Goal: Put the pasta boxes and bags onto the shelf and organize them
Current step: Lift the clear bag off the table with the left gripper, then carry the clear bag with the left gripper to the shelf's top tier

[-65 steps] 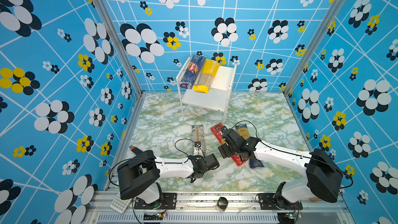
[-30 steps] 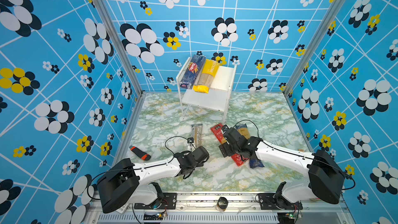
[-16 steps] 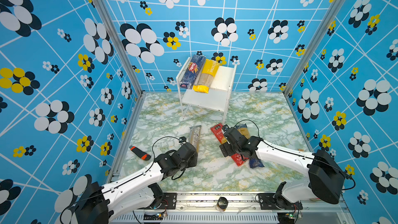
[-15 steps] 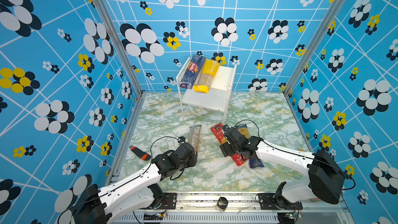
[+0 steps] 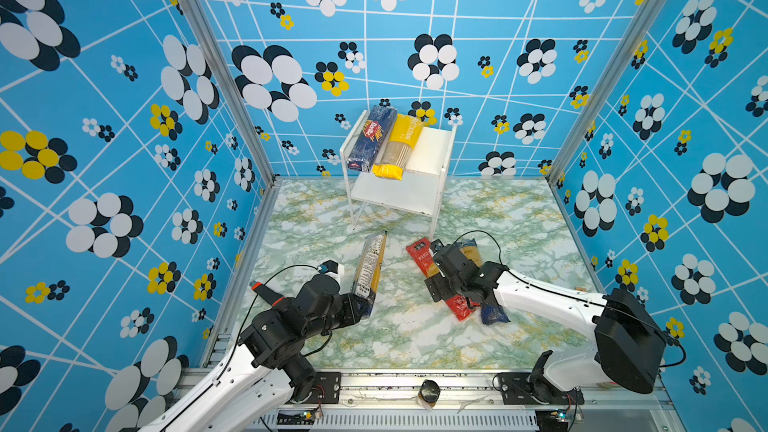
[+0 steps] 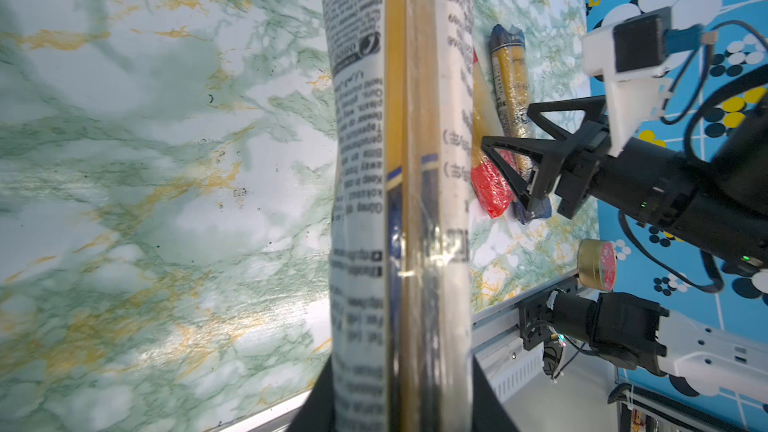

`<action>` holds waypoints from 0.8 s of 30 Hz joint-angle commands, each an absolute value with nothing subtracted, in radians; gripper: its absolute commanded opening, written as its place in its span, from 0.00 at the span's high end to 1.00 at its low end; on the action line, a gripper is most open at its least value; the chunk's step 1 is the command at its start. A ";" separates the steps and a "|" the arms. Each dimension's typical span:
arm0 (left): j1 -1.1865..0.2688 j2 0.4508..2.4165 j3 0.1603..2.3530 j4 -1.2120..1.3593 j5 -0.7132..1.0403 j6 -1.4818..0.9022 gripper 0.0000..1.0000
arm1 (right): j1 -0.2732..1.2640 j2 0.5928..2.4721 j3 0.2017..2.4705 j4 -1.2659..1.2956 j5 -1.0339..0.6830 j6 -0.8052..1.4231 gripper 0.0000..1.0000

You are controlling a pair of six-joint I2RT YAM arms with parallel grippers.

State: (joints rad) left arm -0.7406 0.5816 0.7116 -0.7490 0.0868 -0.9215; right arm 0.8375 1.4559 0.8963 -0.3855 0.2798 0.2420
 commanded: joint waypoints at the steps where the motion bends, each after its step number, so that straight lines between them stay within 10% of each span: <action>1: -0.733 0.528 0.820 -0.658 0.126 -0.873 1.00 | 0.825 1.465 0.901 -0.416 0.295 0.226 0.05; 24: -0.733 0.756 1.273 -0.360 0.456 -0.736 1.00 | 0.736 1.460 0.860 -0.409 0.255 0.204 0.05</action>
State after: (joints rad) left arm -0.7399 0.7277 1.1461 -0.6079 0.4145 -0.8482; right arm 0.7444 1.4567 0.8768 -0.4004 0.2737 0.2161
